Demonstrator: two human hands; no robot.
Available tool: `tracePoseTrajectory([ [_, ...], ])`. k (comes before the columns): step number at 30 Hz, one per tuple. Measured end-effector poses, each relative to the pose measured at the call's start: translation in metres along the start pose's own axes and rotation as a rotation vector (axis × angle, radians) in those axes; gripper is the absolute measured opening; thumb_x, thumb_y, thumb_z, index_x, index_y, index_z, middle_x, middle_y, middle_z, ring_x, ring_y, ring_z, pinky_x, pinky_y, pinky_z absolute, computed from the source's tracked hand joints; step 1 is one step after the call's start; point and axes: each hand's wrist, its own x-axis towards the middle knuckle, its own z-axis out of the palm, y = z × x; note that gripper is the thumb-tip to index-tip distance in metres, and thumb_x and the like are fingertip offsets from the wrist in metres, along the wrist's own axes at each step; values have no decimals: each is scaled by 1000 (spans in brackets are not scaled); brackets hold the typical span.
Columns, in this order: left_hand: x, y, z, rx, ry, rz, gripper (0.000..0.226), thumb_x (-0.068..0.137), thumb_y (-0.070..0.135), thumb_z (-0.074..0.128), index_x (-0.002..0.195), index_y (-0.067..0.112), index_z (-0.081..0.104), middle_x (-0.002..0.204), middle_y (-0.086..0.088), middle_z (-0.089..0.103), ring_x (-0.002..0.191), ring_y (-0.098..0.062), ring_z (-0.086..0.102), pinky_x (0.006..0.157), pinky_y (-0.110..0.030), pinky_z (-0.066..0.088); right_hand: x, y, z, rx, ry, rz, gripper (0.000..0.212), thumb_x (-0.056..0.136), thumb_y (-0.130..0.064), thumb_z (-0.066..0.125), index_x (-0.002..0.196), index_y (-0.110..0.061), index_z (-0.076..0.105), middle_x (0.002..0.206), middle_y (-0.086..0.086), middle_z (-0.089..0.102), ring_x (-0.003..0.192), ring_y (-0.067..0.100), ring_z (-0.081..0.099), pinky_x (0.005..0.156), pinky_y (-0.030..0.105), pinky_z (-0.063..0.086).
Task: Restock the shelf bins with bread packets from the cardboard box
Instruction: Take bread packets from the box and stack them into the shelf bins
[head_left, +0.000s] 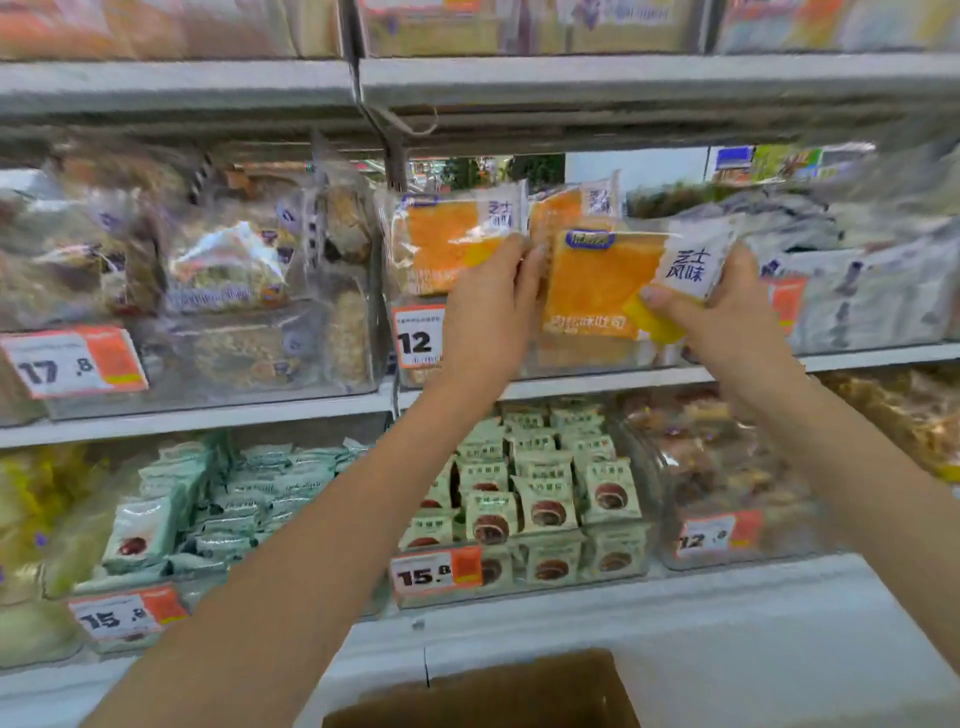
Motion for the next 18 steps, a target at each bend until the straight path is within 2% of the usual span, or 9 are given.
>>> tracePoseTrajectory([
  [2,38,-4,9,105,-4,63,21,100,28,45,97,10,58,81,-4,68,72,-24,62,61,-41,48,41,-8,-6,-70,15,-73,48,85,-11,68,125,-14,41,105,-7,58,88,-1,58,72,11,49],
  [5,79,-18,24,334,-4,191,24,98,25,48,113,8,56,109,-10,66,102,-29,60,80,-41,50,97,-6,-12,-148,-3,-55,54,86,-12,67,132,-12,38,117,-1,55,103,12,54,80,19,46],
  [8,95,-44,40,575,6,363,29,93,18,51,117,3,59,125,-16,61,125,-31,51,105,-42,37,137,5,-6,-239,-96,39,55,86,-16,68,133,-14,39,126,1,55,112,18,54,90,29,46],
  [10,95,-58,48,667,-5,415,31,91,19,49,116,5,61,129,-15,59,127,-29,50,109,-42,30,152,10,4,-274,-164,63,56,85,-16,68,134,-14,40,127,3,57,114,20,55,94,35,46],
  [14,96,-62,49,663,37,449,35,91,23,43,115,7,63,127,-13,60,125,-29,51,109,-41,29,161,20,33,-260,-264,137,65,84,-20,69,137,-12,32,127,5,55,108,18,55,87,30,47],
  [18,92,-62,45,616,28,450,37,91,23,42,117,7,64,127,-13,61,123,-28,52,106,-38,27,156,36,51,-397,-188,136,78,83,-30,72,141,-12,22,137,7,48,121,27,50,96,37,44],
])
